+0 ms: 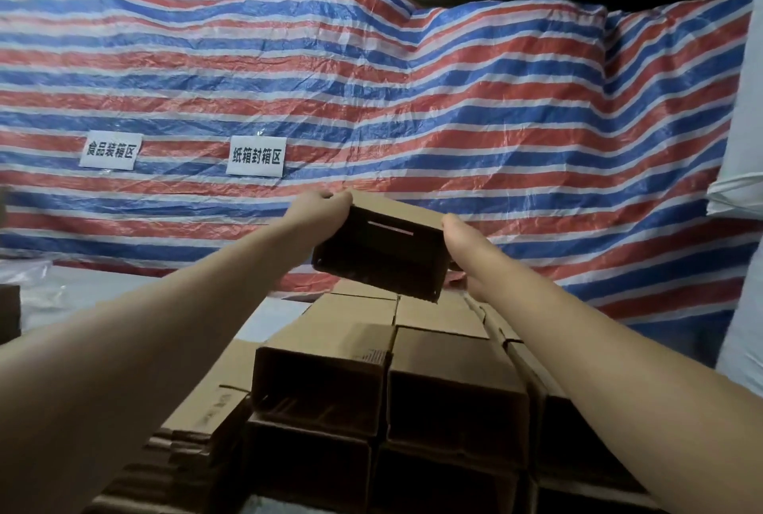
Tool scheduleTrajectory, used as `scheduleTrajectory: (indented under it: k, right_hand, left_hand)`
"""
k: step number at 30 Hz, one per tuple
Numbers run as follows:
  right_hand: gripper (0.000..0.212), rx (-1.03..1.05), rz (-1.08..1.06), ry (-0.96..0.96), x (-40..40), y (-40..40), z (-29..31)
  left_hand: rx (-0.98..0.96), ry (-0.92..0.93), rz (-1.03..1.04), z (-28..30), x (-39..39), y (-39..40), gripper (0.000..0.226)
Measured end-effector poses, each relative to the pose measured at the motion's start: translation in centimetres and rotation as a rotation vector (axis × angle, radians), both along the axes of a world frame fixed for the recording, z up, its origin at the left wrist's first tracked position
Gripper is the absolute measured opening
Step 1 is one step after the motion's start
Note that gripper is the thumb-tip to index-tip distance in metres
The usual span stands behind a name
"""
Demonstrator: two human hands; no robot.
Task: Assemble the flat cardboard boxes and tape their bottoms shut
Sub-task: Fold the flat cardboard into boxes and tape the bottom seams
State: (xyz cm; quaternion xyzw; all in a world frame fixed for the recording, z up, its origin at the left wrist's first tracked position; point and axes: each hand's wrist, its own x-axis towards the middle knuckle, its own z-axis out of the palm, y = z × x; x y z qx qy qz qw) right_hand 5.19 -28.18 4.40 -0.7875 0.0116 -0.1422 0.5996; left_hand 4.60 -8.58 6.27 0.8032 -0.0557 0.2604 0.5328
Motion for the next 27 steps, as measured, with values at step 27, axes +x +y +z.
scheduleTrajectory:
  k: [27]
  right_hand:
    - [0.043, -0.169, 0.036, 0.218, 30.7, 0.5, -2.9]
  left_hand:
    - [0.238, 0.436, -0.142, -6.5, 30.7, 3.5, 0.076]
